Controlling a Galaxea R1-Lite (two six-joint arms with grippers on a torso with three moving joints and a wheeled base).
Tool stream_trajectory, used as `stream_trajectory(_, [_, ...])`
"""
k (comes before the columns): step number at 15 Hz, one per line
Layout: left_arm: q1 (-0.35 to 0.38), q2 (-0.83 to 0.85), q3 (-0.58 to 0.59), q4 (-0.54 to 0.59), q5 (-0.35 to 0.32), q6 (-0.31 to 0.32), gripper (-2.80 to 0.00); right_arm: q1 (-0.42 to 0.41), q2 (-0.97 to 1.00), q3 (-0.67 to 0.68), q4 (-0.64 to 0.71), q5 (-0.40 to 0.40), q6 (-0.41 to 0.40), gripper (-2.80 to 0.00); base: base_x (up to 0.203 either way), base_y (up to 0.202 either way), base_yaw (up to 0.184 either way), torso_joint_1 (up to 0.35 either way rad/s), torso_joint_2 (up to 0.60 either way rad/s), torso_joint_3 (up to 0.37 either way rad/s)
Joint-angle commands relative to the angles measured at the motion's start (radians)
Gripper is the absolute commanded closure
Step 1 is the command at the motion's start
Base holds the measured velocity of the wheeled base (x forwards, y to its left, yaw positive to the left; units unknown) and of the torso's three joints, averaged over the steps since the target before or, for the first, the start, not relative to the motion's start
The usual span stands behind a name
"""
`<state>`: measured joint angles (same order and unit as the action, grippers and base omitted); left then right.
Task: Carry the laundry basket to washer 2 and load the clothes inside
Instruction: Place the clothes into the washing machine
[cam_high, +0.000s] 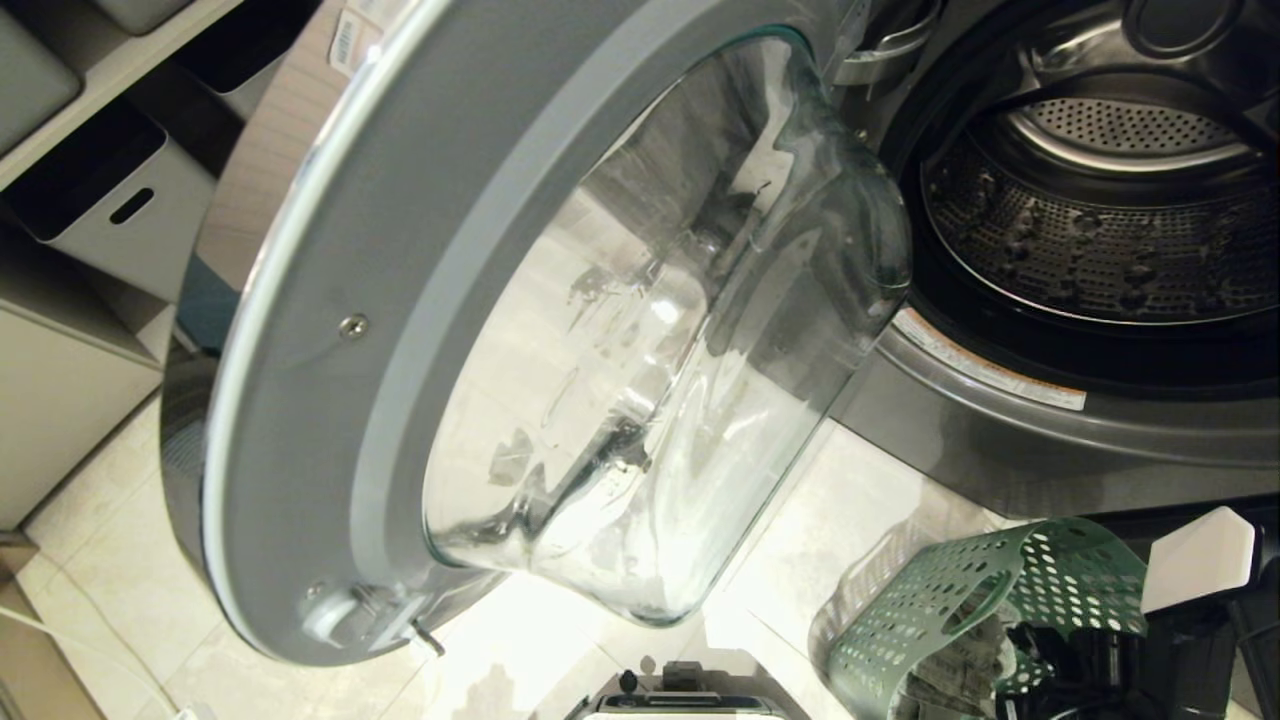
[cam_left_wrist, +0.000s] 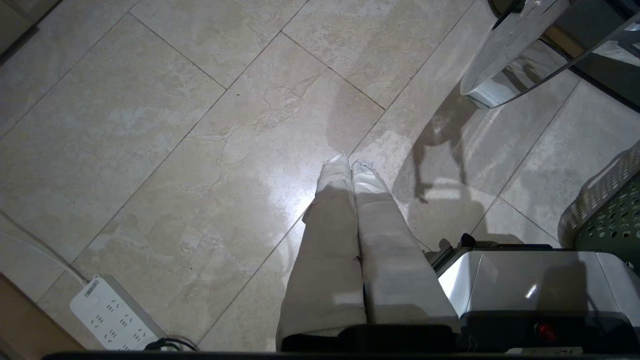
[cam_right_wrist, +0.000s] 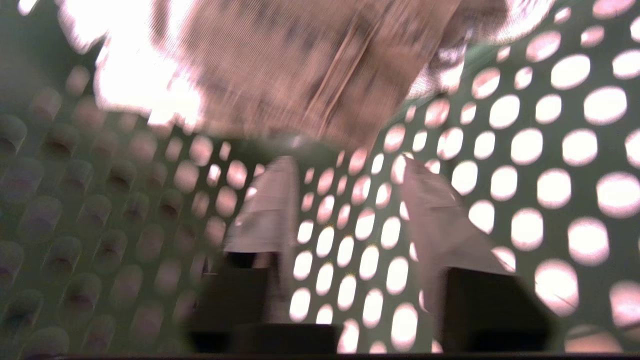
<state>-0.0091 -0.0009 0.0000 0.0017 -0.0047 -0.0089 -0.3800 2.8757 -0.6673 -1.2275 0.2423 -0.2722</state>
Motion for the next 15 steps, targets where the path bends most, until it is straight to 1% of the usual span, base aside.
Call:
stream_trajectory(1, [0.0,0.001,0.0,0.0,0.0,0.0,0.0,-0.003,0.039,-0.125,0.063,0.003,0.018,-2.8,0.0,0.0,0.0,0.0,0.0,0.0])
stream_trajectory(4, [0.0,0.001,0.0,0.0,0.0,0.0,0.0,0.002,0.066,-0.241,0.166,0.02,0.034,-2.8,0.0,0.0,0.0,0.0,0.0,0.0])
stream_trajectory(6, [0.0,0.001,0.0,0.0,0.0,0.0,0.0,0.008,0.078,-0.281,0.179,0.073,0.053,-2.8,0.0,0.0,0.0,0.0,0.0,0.0])
stream_trajectory(7, [0.0,0.001,0.0,0.0,0.0,0.0,0.0,0.009,0.09,-0.298,0.18,0.078,0.067,-2.8,0.0,0.0,0.0,0.0,0.0,0.0])
stream_trajectory(10, [0.0,0.001,0.0,0.0,0.0,0.0,0.0,0.018,0.143,-0.369,0.18,0.067,0.092,-2.8,0.0,0.0,0.0,0.0,0.0,0.0])
stream_trajectory(12, [0.0,0.001,0.0,0.0,0.0,0.0,0.0,0.018,0.167,-0.411,0.181,0.046,0.098,-2.8,0.0,0.0,0.0,0.0,0.0,0.0])
stream_trajectory(15, [0.0,0.001,0.0,0.0,0.0,0.0,0.0,0.018,0.172,-0.428,0.192,0.043,0.099,-2.8,0.0,0.0,0.0,0.0,0.0,0.0])
